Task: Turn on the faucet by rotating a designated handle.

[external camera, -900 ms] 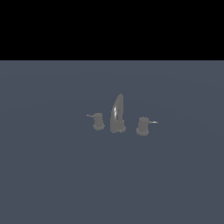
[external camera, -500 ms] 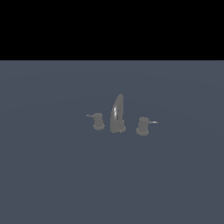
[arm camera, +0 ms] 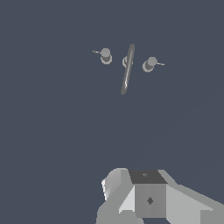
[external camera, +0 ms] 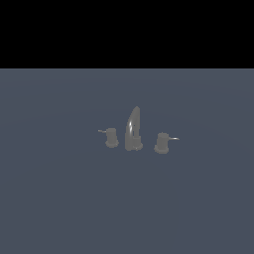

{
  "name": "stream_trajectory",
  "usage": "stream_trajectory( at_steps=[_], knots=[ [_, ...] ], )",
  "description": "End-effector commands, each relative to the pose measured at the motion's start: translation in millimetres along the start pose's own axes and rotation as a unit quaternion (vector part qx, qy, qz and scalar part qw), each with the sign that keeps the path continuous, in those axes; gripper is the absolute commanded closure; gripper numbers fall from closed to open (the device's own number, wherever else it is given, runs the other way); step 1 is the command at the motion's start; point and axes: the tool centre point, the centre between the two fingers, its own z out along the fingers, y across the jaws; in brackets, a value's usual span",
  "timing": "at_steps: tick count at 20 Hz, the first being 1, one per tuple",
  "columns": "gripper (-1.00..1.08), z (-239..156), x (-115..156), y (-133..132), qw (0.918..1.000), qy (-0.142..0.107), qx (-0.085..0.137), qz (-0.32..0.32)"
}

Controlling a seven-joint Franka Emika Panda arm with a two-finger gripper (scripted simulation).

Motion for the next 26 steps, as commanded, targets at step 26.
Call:
stream_trajectory(
  at_steps=[26],
  knots=[
    [1.08,104.6,167.9,40.4,0.9412,-0.007,0.045,0.335]
  ],
)
